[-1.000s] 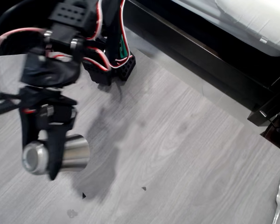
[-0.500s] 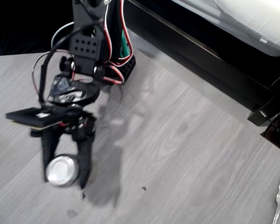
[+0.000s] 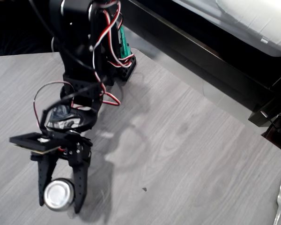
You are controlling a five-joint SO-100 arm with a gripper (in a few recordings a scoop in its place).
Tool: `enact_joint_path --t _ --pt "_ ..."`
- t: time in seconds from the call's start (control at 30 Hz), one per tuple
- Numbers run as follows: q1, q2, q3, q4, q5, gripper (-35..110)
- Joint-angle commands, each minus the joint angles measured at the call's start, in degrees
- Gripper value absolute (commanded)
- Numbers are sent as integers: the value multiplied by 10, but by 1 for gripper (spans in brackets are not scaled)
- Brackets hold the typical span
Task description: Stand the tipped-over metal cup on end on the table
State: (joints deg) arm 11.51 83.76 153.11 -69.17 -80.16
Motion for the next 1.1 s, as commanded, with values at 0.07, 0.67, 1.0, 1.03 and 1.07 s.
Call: enact_joint_path --t 0.07,0.67,1.0,1.03,1.07 --pt "-4 -76 -44 -83 -4 0" --pt "-14 -237 -72 -196 -3 5" --pt "-16 -254 -79 -221 8 38" --pt "-15 -247 -77 -221 11 39" --pt "-14 -236 -74 -221 18 41"
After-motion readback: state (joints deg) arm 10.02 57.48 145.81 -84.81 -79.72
